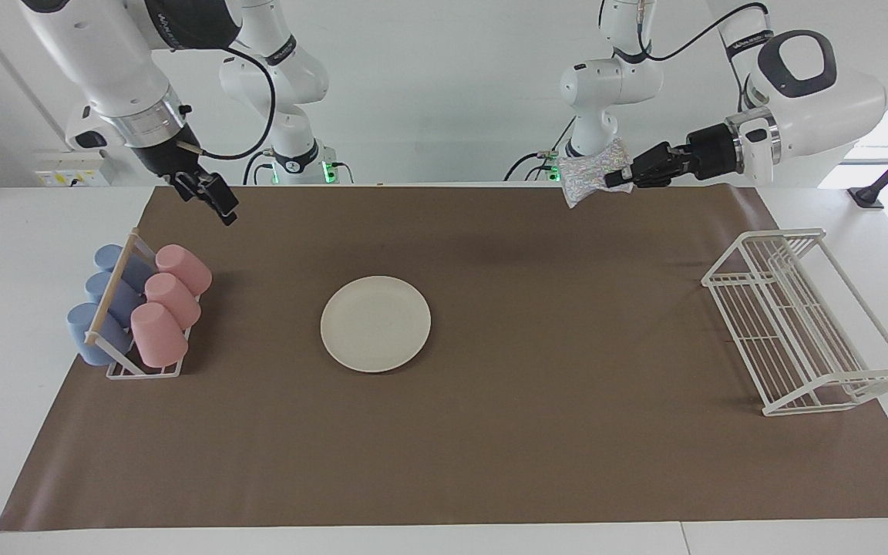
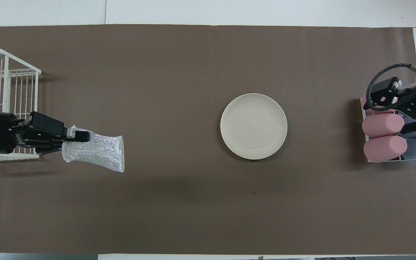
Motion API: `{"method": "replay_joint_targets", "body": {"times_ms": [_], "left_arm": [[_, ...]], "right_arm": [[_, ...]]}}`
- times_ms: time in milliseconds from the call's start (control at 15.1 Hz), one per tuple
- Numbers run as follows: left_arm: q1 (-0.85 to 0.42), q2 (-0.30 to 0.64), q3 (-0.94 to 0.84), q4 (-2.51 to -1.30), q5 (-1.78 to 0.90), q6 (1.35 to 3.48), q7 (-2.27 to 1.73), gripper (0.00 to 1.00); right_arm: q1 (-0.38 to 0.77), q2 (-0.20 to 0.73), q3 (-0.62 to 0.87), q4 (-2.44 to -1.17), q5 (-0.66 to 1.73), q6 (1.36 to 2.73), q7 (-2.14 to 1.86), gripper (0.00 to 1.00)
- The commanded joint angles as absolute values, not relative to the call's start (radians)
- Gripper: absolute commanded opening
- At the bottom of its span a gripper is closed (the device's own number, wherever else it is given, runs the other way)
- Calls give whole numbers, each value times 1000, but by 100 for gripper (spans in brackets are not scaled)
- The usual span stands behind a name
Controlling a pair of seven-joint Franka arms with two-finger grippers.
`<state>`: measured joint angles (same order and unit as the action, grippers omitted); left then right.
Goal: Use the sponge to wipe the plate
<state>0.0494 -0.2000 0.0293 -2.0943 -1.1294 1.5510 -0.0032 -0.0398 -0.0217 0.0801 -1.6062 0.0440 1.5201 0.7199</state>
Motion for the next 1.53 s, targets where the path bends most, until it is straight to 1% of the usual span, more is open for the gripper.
{"method": "replay_joint_targets", "body": {"times_ms": [0, 133, 199, 332, 465, 531, 664, 796, 929, 1062, 1195, 1460], "left_arm": [[-52, -345, 31, -2308, -1248, 1716, 79, 0], [-125, -397, 31, -2396, -1351, 1802, 159, 0], [-150, -406, 31, -2422, -1382, 1816, 208, 0], [-163, -402, 31, -2451, -1455, 1795, 312, 0], [-175, -391, 31, -2471, -1508, 1760, 389, 0], [-201, -384, 34, -2479, -1531, 1755, 423, 0], [-218, -371, 35, -2508, -1606, 1737, 512, 0], [-228, -330, 31, -2505, -1629, 1733, 554, 0], [-273, -328, 34, -2502, -1644, 1749, 574, 0], [-276, -327, 31, -2502, -1649, 1750, 574, 0], [-278, -327, 31, -2502, -1678, 1750, 574, 0], [-296, -327, 31, -2500, -1681, 1746, 575, 0]], "right_arm": [[-43, -47, 147, -1601, 64, 1499, 1005, 100], [-43, -57, 217, -1601, 61, 1506, 1251, 100], [-43, -63, 233, -1600, 61, 1511, 1290, 100], [-43, -63, 284, -1600, 72, 1523, 1321, 100], [-44, -66, 296, -1601, 164, 1523, 1421, 100], [-43, -66, 301, -1600, 196, 1516, 1472, 100], [-17, -87, 340, -1601, 202, 1512, 1601, 100], [43, -103, 348, -1603, 202, 1497, 1689, 100], [128, -109, 348, -1608, 202, 1485, 1776, 100], [184, -124, 348, -1617, 180, 1482, 1804, 100], [180, -130, 350, -1632, 178, 1523, 1809, 100], [196, -132, 351, -1632, 178, 1525, 1889, 100]]}}
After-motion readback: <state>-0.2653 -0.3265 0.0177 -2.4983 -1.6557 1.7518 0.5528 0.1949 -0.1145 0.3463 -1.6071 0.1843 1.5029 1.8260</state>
